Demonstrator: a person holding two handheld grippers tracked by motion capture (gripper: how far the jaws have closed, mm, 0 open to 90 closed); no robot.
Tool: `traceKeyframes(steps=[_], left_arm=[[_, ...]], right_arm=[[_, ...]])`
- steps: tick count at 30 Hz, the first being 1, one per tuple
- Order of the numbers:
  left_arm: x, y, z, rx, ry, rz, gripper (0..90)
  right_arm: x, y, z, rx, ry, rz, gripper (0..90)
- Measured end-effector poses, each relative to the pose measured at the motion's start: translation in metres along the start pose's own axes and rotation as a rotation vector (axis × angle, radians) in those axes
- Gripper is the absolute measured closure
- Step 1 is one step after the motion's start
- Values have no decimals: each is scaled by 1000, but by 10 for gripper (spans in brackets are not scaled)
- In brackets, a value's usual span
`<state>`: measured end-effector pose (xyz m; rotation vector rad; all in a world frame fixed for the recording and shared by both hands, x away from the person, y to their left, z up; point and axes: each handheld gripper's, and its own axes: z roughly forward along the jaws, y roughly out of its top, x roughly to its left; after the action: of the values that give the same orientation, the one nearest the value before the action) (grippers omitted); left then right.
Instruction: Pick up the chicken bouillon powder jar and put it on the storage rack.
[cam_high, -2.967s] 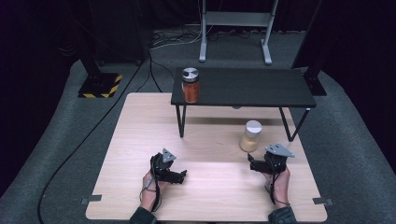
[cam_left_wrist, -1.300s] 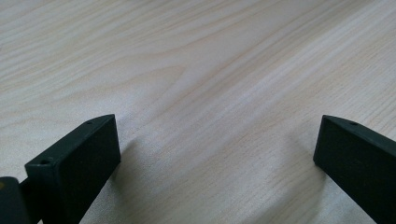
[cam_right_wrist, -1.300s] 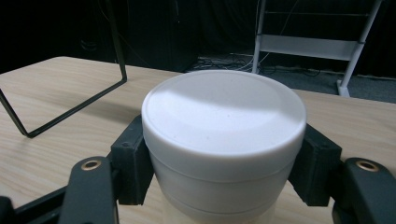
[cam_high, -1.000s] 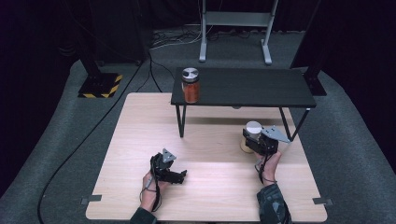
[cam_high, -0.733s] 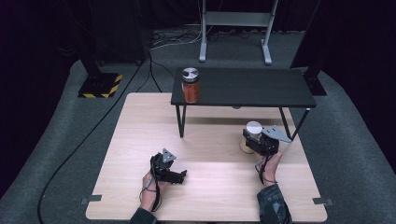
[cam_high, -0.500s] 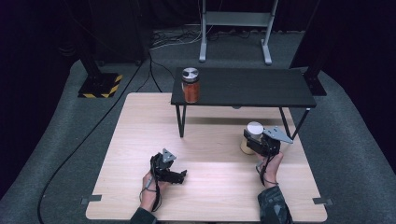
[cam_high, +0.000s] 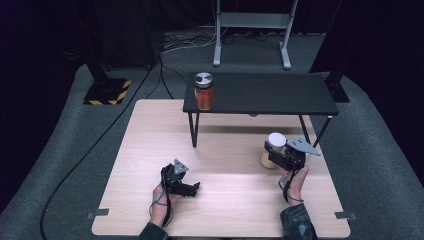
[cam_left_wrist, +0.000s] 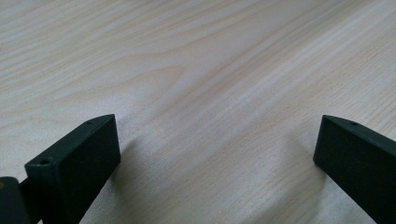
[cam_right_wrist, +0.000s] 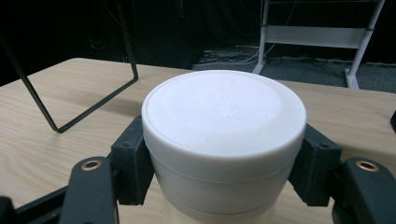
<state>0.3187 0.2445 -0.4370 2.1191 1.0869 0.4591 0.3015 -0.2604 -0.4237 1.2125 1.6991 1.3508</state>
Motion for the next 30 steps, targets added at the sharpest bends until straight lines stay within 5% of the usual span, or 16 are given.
traceKeyframes(steps=[30], left_arm=[[0, 0, 0, 0, 0, 0, 0]], right_arm=[[-9, 21, -28, -2, -72, -27, 331]])
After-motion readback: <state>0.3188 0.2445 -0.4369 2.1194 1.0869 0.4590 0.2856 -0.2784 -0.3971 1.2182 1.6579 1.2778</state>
